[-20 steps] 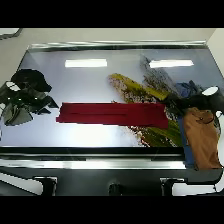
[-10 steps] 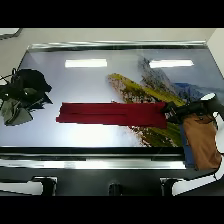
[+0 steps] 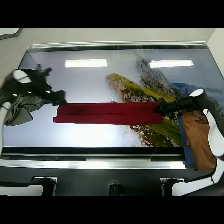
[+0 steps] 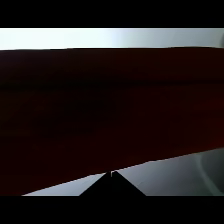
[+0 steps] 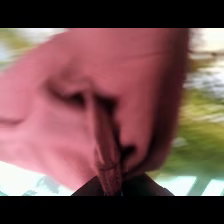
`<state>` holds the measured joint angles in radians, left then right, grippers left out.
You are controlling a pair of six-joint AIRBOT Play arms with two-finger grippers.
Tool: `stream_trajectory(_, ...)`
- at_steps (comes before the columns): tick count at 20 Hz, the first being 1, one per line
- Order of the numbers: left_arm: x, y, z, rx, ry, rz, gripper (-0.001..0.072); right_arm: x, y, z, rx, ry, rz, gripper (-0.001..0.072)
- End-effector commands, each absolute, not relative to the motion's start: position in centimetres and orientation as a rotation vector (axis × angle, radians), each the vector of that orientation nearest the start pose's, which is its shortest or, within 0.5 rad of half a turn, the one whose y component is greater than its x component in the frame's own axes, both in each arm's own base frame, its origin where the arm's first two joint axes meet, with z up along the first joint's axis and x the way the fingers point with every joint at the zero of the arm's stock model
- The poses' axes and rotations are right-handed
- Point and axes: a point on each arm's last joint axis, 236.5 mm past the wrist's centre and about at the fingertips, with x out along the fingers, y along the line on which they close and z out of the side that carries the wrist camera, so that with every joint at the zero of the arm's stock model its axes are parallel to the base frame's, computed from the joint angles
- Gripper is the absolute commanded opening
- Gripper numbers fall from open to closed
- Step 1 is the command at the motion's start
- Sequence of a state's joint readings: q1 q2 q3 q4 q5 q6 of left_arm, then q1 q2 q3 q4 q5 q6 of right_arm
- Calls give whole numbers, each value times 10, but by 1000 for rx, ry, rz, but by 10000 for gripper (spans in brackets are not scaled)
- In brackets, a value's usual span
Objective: Fold the shirts.
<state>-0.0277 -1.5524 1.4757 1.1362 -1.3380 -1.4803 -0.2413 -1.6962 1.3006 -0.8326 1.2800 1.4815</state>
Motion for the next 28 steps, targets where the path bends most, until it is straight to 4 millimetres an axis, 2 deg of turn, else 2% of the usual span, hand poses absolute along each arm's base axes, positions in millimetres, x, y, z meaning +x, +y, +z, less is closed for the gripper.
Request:
stream_trajectory(1, 419, -221, 2, -313, 1298, -548, 30, 421, 92, 10, 779, 1366, 320, 43)
stream_trajectory(2, 414, -255, -8, -324, 1282, -585, 30, 413, 108, 32, 738, 1342, 355, 43)
stream_trajectory(4, 404, -307, -26, -350, 1284, -641, 30, 394, 131, 73, 688, 1303, 386, 43)
stream_trajectory(6, 395, -340, -43, -431, 1317, -667, 31, 369, 144, 110, 640, 1267, 405, 43)
stream_trajectory(8, 384, -365, -59, -549, 1382, -681, 30, 341, 150, 140, 623, 1250, 416, 42)
stream_trajectory(11, 355, -406, -76, -667, 1478, -714, 30, 306, 150, 179, 646, 1206, 415, 43)
stream_trajectory(13, 333, -440, -79, -706, 1496, -748, 30, 289, 150, 196, 663, 1181, 409, 43)
stream_trajectory(15, 316, -470, -76, -732, 1478, -782, 30, 283, 150, 203, 676, 1165, 403, 43)
stream_trajectory(17, 320, -474, -70, -719, 1431, -791, 29, 291, 150, 201, 691, 1158, 394, 43)
stream_trajectory(19, 350, -446, -56, -660, 1352, -770, 28, 309, 154, 195, 711, 1151, 404, 43)
stream_trajectory(21, 400, -390, -24, -588, 1218, -701, 28, 329, 171, 189, 763, 1158, 480, 42)
stream_trajectory(23, 461, -306, 31, -574, 1029, -566, 28, 352, 200, 176, 796, 1164, 553, 42)
stream_trajectory(25, 498, -223, 95, -595, 841, -455, 28, 371, 241, 152, 819, 1197, 610, 42)
stream_trajectory(27, 508, -144, 164, -610, 664, -359, 29, 388, 290, 123, 891, 1239, 660, 43)
stream_trajectory(28, 504, -115, 193, -599, 590, -323, 29, 396, 313, 107, 931, 1256, 680, 43)
